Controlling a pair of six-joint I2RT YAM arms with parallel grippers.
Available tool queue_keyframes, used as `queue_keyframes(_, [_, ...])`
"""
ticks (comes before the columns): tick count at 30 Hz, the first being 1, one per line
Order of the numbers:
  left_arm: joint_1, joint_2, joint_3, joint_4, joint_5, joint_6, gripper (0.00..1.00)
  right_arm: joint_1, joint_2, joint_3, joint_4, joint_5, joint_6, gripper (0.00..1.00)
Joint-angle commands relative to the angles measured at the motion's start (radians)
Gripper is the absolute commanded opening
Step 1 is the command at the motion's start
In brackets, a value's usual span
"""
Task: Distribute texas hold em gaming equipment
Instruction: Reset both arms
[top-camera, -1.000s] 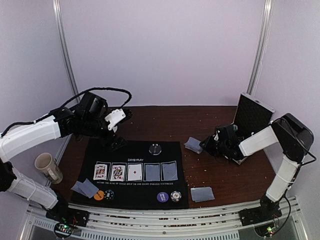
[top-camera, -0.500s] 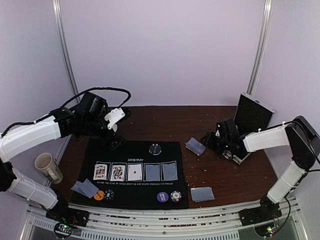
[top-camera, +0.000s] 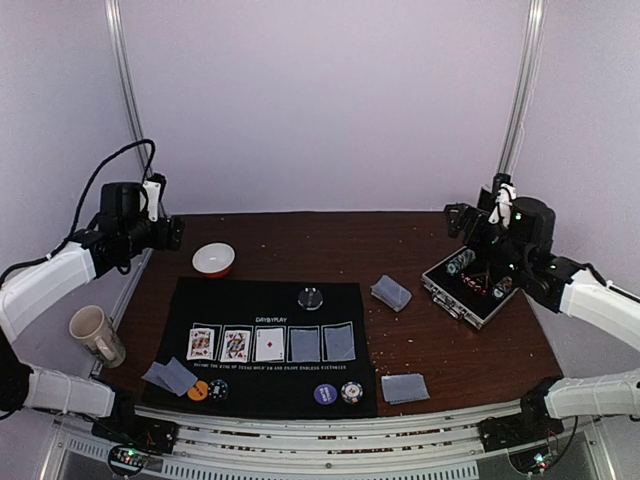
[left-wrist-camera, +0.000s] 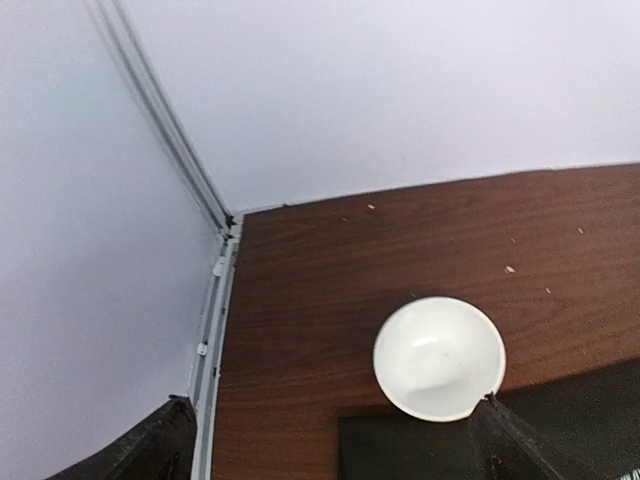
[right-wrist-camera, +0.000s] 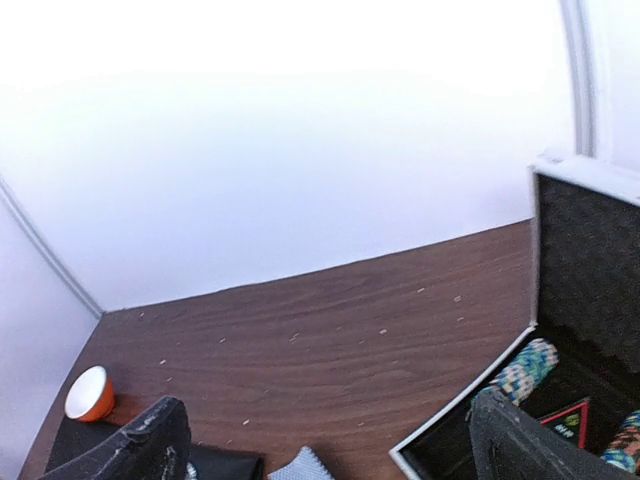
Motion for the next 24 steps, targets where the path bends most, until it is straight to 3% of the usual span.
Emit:
queue_keyframes(1, [0.084, -0.022, -0.141, 0.376, -0.118, -0.083, 0.98, -0.099, -0.104, -0.161, 0.138, 0.008, -0.144, 1.00])
queue_keyframes(7, [0.134, 0.027, -0.340, 0.716, -0.190, -0.068, 0.98, -0.195, -0.266, -0.464, 0.450, 0.153, -0.226, 1.00])
queue_keyframes(11, [0.137, 0.101, -0.456, 0.931, -0.187, -0.016, 0.98, -0.238, -0.246, -0.626, 0.684, 0.211, -0.293, 1.00])
queue_keyframes(15, [0.140, 0.156, -0.586, 1.195, -0.167, 0.028, 0.98, -0.321, -0.097, -0.704, 0.929, 0.171, -0.297, 1.00])
queue_keyframes(24, [0.144, 0.280, -0.670, 1.397, -0.019, 0.043, 0.98, -0.398, 0.301, -0.682, 1.228, -0.053, -0.329, 1.00])
